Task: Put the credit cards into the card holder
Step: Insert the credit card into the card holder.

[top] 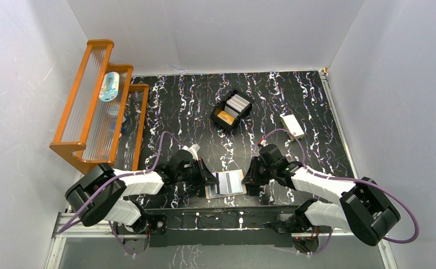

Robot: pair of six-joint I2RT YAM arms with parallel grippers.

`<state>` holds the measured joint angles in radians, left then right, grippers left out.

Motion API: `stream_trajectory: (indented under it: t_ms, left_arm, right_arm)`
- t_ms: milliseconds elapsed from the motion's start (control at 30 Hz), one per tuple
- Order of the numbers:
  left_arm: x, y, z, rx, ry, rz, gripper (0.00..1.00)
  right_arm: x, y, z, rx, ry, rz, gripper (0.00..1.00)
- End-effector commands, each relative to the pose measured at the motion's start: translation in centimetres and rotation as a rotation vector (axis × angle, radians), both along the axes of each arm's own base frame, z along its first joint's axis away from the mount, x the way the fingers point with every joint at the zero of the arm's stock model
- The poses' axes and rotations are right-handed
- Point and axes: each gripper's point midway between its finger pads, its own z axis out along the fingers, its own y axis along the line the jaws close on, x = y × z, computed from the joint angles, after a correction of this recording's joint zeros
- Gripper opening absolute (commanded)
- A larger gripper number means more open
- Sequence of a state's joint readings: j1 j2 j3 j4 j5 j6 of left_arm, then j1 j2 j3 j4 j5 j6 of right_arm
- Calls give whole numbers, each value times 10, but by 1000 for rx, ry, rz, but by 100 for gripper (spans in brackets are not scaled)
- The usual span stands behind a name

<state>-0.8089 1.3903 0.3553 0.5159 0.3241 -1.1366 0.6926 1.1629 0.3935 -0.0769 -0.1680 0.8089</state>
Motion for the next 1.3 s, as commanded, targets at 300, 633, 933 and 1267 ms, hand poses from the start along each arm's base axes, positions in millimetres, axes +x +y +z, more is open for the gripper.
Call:
stream_trajectory:
  t_ms: [300,633,933,1267]
  left_arm:
    - [0,0,10,-48,-44,13,0]
    - [0,0,7,-41,-52,2,0]
    - [2,3,-10,8,-43,4,0]
    - [-2,13,-19,70,53,72,0]
  right_arm:
    - [-12,-2,-7,4,27,13,27]
    - [-12,2,-6,18,30,14,27]
    - [-13,4,-7,22,35,19,27]
    - [-13,4,-7,23,34,20,25]
